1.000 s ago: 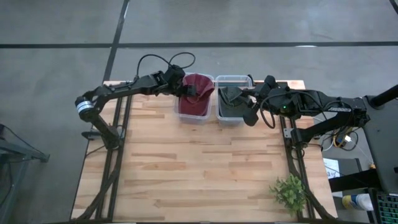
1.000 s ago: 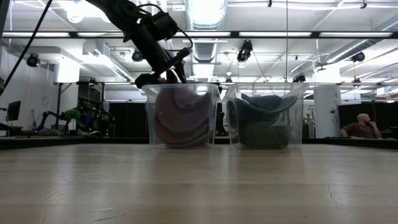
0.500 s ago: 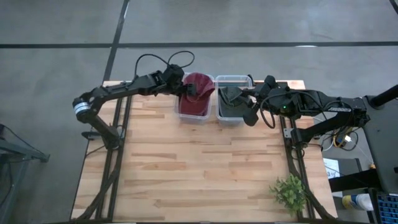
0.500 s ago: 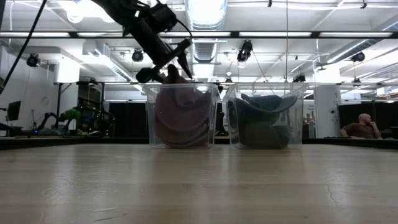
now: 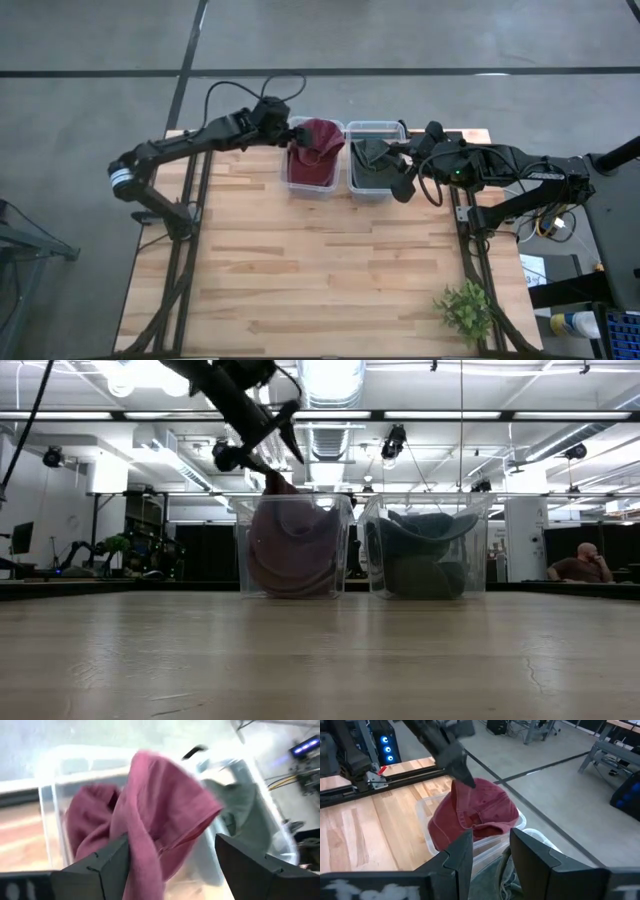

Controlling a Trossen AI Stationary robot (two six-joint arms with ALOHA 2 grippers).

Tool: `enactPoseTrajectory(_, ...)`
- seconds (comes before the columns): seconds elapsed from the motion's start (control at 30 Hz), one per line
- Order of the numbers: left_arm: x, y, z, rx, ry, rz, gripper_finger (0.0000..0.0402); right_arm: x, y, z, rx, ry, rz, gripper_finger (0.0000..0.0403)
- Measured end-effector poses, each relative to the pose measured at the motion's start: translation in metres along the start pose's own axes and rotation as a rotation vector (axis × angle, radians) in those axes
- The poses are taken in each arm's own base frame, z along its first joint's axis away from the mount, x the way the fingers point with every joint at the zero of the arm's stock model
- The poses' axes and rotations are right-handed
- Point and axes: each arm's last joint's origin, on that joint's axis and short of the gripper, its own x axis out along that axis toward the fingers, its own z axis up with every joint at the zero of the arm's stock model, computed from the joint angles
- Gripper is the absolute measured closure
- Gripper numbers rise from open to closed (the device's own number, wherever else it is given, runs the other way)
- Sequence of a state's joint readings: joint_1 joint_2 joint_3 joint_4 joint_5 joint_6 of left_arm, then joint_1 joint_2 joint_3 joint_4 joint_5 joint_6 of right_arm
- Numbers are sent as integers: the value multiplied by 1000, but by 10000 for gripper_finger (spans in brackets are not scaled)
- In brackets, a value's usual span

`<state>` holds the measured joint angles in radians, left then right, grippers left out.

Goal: Pick & Place hat
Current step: Put the red cap into the left transparent bin

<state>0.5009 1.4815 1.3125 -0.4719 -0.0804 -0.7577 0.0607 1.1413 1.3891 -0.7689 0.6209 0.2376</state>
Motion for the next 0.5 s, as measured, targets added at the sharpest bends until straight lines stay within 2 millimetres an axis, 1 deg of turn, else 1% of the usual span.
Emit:
enactPoseTrajectory(0.13, -14, -13, 8, 70, -55, -31, 126, 0, 0, 0, 17, 0, 0, 280)
enactPoseTrajectory(0.23, -16, -22, 11, 160, -91, -29, 126, 0, 0, 0, 19, -1, 0, 280)
enactPoseTrajectory(0.3, -11, -22, 12, 198, -100, -4, 126, 0, 0, 0, 23, 0, 1, 280)
enactPoseTrajectory(0.5, 18, -12, 2, 236, -18, 76, 126, 0, 0, 0, 26, -1, 0, 280)
